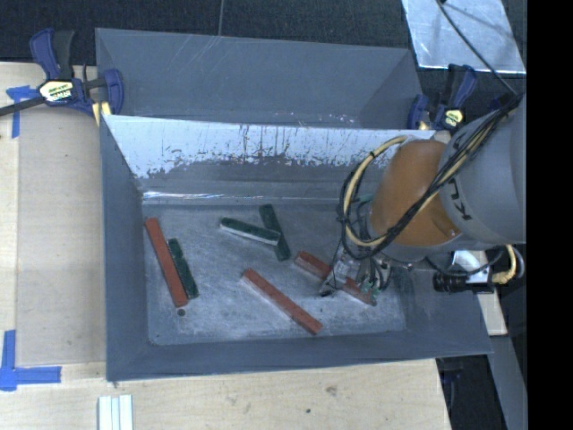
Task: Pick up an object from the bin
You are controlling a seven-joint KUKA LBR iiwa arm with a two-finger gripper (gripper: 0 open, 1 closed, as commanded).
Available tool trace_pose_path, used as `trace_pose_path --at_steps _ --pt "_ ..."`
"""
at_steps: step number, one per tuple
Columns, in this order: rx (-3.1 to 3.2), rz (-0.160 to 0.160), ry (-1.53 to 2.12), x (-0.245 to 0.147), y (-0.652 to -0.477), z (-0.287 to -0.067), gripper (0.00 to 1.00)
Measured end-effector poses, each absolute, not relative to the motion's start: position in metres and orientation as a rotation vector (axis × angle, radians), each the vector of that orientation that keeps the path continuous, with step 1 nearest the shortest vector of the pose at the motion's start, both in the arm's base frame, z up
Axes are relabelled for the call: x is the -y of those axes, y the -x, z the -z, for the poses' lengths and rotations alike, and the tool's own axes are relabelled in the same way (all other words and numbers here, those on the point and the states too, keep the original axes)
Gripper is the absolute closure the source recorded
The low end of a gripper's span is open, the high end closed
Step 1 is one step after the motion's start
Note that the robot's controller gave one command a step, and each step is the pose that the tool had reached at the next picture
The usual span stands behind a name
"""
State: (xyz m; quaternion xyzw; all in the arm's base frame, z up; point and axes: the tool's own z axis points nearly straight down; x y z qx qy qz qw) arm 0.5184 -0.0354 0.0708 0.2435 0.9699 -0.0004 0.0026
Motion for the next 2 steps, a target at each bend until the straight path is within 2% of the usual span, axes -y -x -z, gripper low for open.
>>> trace_pose_path --at_steps 1,2 --pt "-3.04 -0.002 -0.752 0.032 -0.507 -0.182 1.0" --pt "-3.044 -0.002 -0.726 0.051 -0.506 -0.333 1.0"
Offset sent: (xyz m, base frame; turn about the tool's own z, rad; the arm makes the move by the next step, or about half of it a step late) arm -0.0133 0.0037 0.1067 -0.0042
